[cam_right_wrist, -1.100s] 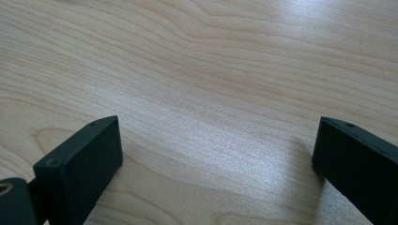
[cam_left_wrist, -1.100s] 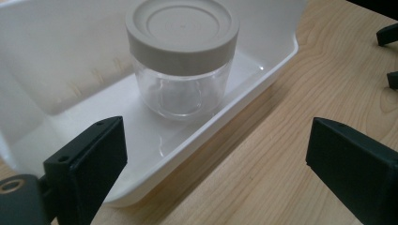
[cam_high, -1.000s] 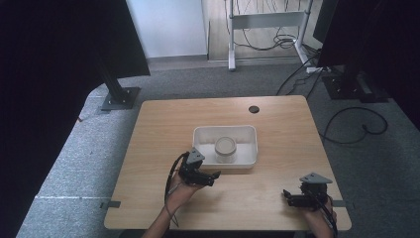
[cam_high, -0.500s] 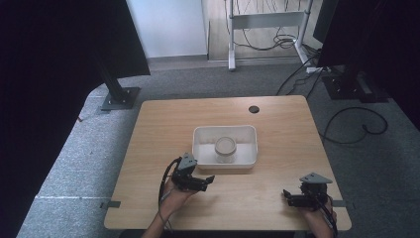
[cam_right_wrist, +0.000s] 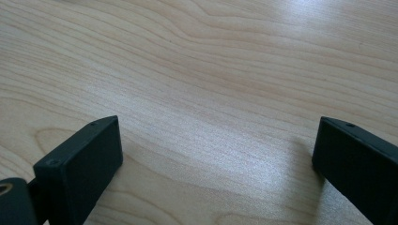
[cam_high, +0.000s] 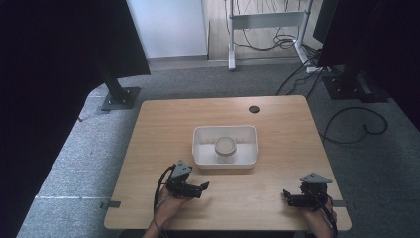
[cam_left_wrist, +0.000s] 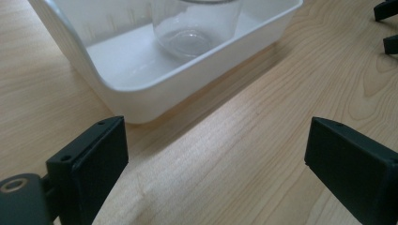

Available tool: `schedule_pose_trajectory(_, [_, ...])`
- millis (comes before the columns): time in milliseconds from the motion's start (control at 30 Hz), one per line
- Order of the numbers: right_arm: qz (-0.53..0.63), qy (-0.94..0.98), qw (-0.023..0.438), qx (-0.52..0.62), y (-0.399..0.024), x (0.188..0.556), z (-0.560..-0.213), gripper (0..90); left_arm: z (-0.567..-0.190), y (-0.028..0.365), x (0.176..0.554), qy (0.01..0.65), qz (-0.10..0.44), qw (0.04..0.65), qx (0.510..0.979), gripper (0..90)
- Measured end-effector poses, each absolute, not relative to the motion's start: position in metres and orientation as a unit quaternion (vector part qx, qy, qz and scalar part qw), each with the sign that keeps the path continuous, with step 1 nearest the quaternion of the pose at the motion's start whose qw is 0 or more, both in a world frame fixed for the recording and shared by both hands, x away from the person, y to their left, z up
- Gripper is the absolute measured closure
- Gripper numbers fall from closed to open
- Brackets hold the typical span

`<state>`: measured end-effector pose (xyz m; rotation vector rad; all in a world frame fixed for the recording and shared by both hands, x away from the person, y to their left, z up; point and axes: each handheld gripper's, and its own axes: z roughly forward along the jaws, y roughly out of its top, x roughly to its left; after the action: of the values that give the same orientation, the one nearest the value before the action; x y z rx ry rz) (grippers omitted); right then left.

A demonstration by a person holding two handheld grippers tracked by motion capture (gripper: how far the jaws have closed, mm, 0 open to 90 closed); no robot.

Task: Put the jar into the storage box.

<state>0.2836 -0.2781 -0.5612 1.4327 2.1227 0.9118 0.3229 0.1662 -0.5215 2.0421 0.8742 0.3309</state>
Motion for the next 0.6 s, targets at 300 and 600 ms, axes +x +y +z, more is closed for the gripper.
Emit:
schedule_pose_trajectory(300, [0.328, 0.763, 0.210, 0.515, -0.278, 0.284, -0.561, 1.6, -0.537, 0.171, 0.316, 0.358, 0.125, 0.415, 0.827, 6.1])
schedule_pose_trajectory(600, [0.328, 0.763, 0.210, 0.515, -0.278, 0.284, -0.561, 1.6, -0.547, 0.173, 0.310, 0.360, 0.123, 0.385, 0.841, 6.0])
